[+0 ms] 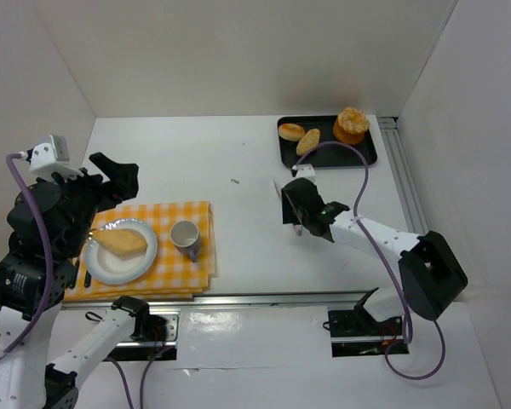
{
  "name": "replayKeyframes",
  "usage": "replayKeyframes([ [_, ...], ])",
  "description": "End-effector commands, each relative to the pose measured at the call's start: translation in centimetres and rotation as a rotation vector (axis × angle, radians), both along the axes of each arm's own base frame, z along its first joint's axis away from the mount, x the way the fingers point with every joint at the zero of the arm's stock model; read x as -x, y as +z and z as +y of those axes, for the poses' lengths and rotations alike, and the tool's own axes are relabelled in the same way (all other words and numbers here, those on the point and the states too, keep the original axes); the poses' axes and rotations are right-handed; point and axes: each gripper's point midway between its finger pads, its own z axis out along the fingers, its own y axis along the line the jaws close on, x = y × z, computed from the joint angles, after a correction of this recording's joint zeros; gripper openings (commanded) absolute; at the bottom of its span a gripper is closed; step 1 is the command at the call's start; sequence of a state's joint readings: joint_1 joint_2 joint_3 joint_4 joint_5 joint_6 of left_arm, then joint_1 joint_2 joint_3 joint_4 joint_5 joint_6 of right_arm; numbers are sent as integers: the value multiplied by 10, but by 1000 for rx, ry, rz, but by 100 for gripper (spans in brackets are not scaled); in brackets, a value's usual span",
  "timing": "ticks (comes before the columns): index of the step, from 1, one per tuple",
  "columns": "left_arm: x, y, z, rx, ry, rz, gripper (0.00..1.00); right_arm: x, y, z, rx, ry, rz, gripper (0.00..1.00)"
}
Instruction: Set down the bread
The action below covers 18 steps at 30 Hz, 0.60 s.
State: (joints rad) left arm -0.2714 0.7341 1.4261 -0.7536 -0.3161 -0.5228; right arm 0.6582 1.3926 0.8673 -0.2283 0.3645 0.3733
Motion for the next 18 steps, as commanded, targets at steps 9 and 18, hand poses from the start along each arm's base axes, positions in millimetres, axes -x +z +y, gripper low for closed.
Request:
replayKeyframes([
  [9,-11,1,-11,-1,-47,-21,99,5,-38,6,21,-67,33,97],
  [18,-14,-1,-10,-13,-39,-12,99,-33,61,-51,28,-375,-104,100],
])
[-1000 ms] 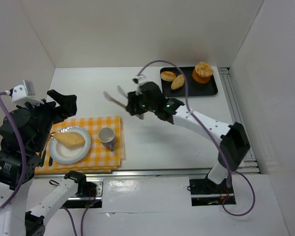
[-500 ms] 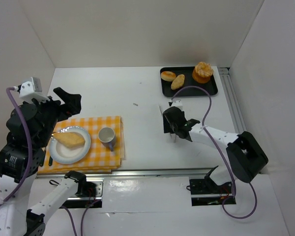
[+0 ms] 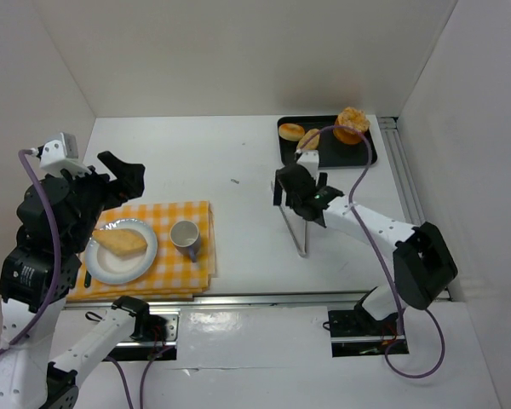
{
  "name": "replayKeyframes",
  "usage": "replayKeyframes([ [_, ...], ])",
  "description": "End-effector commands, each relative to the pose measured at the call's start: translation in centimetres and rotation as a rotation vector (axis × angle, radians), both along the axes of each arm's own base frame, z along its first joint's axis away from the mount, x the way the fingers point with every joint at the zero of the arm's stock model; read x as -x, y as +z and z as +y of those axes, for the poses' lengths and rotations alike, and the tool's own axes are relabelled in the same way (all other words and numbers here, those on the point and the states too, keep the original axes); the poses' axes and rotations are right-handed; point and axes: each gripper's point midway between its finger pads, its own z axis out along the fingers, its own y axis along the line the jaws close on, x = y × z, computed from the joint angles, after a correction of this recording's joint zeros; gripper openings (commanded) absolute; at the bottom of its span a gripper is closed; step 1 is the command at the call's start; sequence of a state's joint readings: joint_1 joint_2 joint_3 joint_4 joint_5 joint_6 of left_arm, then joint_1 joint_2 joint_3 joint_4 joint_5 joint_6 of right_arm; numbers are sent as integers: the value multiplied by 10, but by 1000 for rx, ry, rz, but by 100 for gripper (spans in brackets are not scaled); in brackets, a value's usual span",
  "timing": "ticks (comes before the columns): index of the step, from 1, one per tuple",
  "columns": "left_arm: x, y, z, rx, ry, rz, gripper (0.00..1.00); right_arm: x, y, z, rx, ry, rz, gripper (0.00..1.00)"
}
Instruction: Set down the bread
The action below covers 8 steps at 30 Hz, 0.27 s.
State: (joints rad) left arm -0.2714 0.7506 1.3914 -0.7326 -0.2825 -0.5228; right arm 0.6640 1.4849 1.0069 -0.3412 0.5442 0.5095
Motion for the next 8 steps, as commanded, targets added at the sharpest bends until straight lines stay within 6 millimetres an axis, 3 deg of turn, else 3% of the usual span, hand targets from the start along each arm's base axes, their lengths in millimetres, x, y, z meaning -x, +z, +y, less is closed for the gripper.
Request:
replayKeyframes([
  [1,-4,11,-1,-9,-6,-43,99,-12,53,-46,1,-179,-96,100],
  [5,-5,13,-1,-7,-6,-52,99,-13,68,-83,-5,-235,-124,100],
  [8,-6,9,-2,-9,-6,-42,99,-10,56,-94,-29,-232,-89,100],
])
